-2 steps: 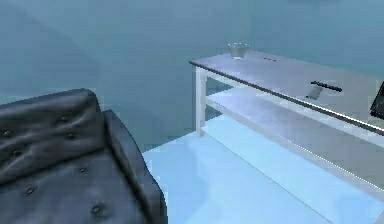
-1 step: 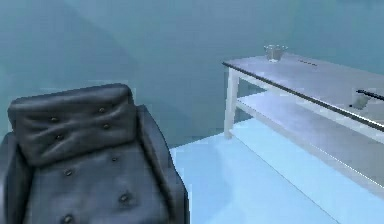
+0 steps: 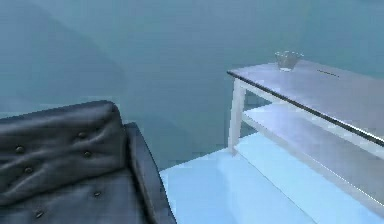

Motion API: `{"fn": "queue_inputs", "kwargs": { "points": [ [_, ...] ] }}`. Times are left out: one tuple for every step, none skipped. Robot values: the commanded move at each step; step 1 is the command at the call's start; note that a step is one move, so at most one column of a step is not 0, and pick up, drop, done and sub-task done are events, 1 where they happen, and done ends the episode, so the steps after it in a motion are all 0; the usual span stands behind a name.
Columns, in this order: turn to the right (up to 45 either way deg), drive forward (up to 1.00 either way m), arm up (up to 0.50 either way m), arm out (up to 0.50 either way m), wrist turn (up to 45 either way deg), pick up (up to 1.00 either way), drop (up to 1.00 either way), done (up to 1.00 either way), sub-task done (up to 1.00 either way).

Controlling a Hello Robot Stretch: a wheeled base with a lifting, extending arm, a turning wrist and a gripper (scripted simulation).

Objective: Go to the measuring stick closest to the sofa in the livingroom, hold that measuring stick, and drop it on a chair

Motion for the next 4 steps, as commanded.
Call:
{"fn": "queue_inputs", "kwargs": {
  "points": [
    [45.0, 0.00, 0.00, 0.00, 0.0, 0.00, 0.00, 0.00, 0.00],
    [33.0, 0.00, 0.00, 0.00, 0.0, 0.00, 0.00, 0.00, 0.00],
    [0.0, 0.60, 0.00, 0.00, 0.0, 0.00, 0.00, 0.00, 0.00],
    [-45.0, 0.00, 0.00, 0.00, 0.0, 0.00, 0.00, 0.00, 0.00]
  ]
}}
